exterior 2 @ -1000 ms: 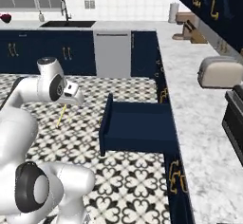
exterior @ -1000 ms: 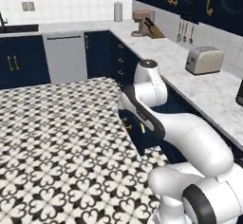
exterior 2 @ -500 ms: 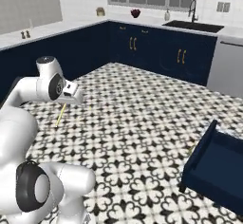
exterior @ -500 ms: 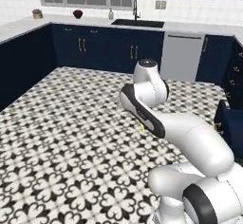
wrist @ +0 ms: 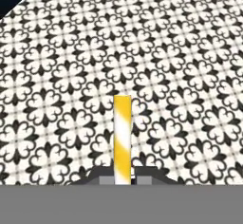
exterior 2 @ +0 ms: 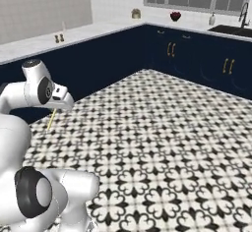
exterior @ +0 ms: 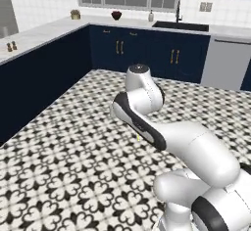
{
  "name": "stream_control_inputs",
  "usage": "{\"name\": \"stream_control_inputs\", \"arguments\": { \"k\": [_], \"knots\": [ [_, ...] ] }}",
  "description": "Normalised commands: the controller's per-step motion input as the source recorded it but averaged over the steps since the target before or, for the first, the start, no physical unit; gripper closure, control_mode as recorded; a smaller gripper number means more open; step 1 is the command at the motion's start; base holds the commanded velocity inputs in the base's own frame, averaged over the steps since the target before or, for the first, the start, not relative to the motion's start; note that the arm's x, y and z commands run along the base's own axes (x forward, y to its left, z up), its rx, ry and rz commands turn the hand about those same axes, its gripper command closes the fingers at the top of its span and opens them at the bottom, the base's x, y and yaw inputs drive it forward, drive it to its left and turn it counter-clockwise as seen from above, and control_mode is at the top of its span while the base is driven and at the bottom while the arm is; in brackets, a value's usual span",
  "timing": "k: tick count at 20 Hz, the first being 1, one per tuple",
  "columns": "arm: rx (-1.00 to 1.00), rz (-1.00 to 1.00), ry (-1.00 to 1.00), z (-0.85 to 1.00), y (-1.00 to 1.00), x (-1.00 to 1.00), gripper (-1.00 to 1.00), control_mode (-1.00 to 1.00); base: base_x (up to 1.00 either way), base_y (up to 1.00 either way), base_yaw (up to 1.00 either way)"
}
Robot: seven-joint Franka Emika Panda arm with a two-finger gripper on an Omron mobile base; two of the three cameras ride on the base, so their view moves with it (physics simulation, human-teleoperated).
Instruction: Take a straw from the drawer in front and place it inside the glass cup on the dining counter.
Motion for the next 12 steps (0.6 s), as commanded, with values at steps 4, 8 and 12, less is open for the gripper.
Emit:
{"name": "stream_control_inputs", "arguments": {
  "k": [4,8,12],
  "knots": [
    [0.0,0.0,0.0,0.0,0.0,0.0,1.0,1.0,0.56,1.0,-0.27],
    [0.0,0.0,0.0,0.0,0.0,0.0,1.0,1.0,0.31,1.0,-0.31],
    [0.0,0.0,0.0,0.0,0.0,0.0,1.0,1.0,0.06,1.0,-0.31]
  ]
}}
